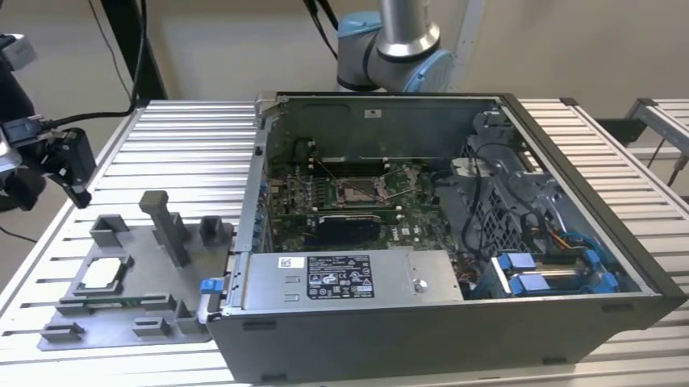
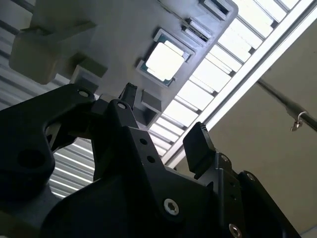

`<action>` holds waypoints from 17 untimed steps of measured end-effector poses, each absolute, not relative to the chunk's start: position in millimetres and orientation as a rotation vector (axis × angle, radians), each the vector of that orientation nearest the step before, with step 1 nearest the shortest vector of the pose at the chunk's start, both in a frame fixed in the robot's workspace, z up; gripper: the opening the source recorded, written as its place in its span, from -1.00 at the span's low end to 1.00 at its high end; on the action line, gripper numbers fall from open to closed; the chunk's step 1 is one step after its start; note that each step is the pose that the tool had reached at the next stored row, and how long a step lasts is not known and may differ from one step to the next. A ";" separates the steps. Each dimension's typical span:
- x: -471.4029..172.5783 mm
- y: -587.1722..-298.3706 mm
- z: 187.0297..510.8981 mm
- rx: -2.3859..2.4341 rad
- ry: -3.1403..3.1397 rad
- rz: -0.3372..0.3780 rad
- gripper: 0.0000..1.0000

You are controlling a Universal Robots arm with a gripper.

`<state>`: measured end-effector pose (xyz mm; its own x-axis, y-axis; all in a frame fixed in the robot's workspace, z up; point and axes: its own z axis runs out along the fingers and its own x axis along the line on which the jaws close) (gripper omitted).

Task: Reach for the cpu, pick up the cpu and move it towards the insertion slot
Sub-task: 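Pick up the cpu and move it towards the insertion slot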

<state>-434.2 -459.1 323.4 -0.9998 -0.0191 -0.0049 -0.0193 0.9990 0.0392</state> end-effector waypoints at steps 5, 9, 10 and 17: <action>-434.2 -459.7 314.8 -0.030 3.136 0.061 1.00; -434.3 -459.7 307.6 -0.030 3.137 0.061 1.00; -434.2 -459.7 305.8 -0.030 3.136 0.061 1.00; -434.2 -459.7 293.1 -0.030 3.136 0.061 1.00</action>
<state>-434.2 -459.7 293.1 -0.9998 -0.0192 -0.0047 -0.0193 0.9990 0.0391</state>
